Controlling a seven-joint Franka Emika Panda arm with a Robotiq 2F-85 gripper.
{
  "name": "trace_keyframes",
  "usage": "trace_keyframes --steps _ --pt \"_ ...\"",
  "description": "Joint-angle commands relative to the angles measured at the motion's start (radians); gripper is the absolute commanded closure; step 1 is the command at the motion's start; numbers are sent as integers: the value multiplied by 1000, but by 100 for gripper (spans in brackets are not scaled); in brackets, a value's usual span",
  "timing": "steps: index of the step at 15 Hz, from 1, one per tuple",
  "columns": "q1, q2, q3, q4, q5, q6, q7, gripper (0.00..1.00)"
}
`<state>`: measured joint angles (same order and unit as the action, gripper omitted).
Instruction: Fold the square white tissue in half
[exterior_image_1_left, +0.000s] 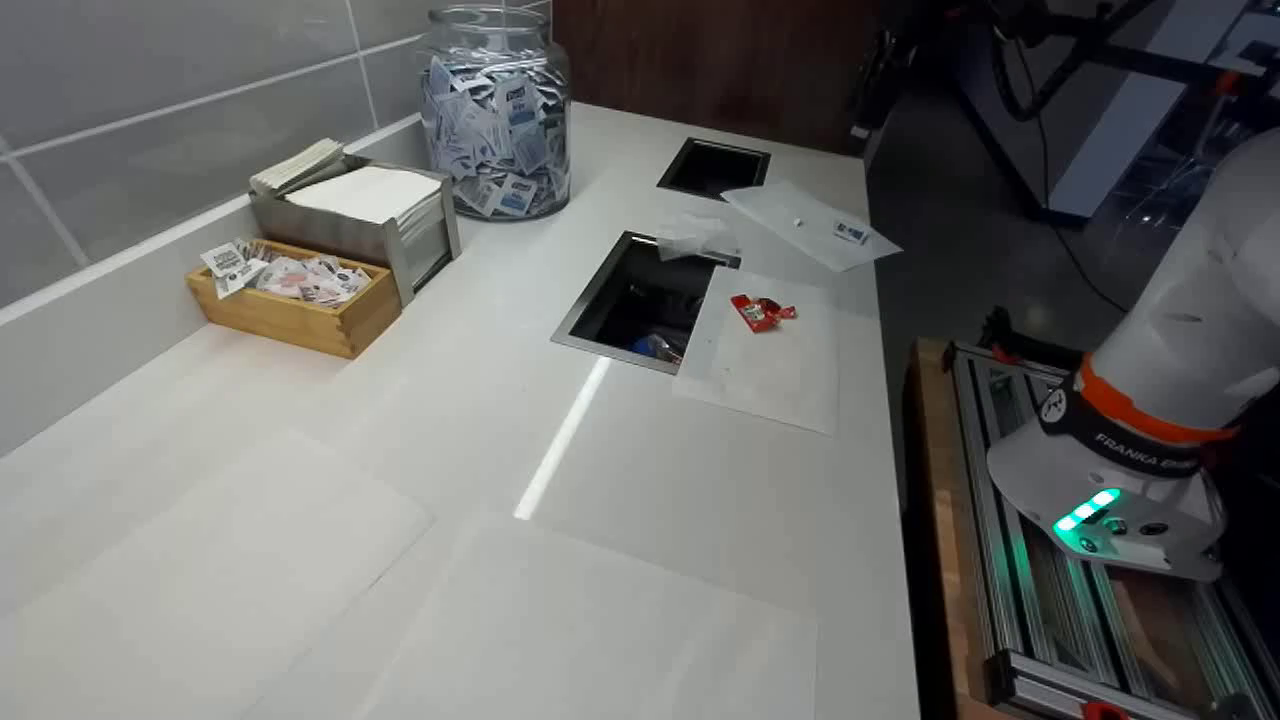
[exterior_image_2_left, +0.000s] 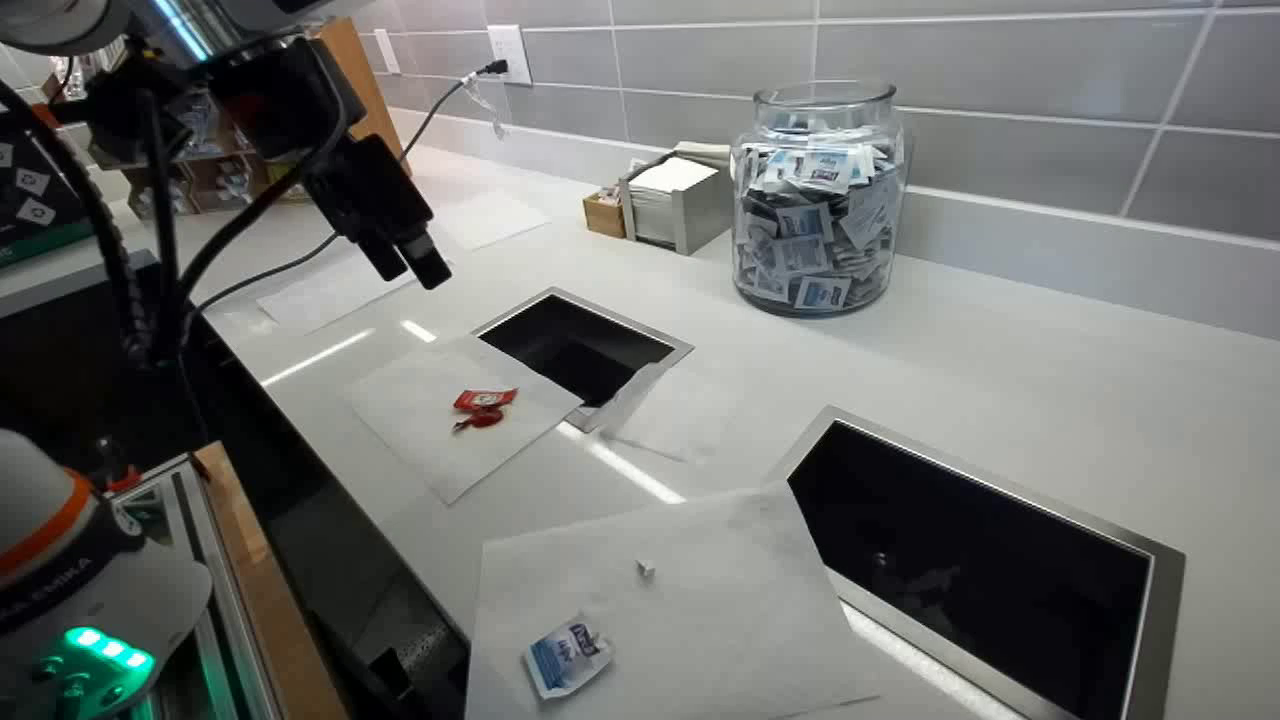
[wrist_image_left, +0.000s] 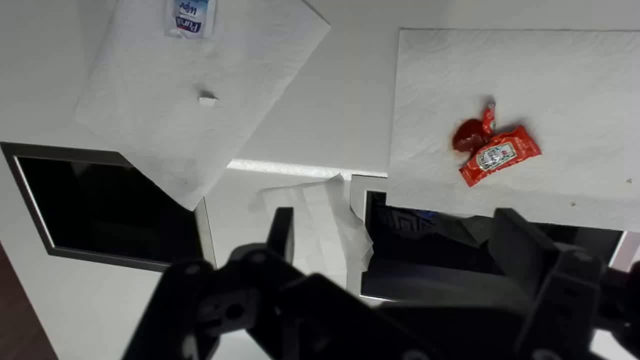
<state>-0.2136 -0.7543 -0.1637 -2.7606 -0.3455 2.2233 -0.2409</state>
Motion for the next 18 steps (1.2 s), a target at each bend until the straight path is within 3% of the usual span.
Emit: trace_keyframes --steps 1,9,18 --pt "4 1 -3 -5 -2 -5 2 0" --pt "4 9 -2 -19 -1 -5 2 0" --pt "1 369 170 235 -44 -121 286 0"
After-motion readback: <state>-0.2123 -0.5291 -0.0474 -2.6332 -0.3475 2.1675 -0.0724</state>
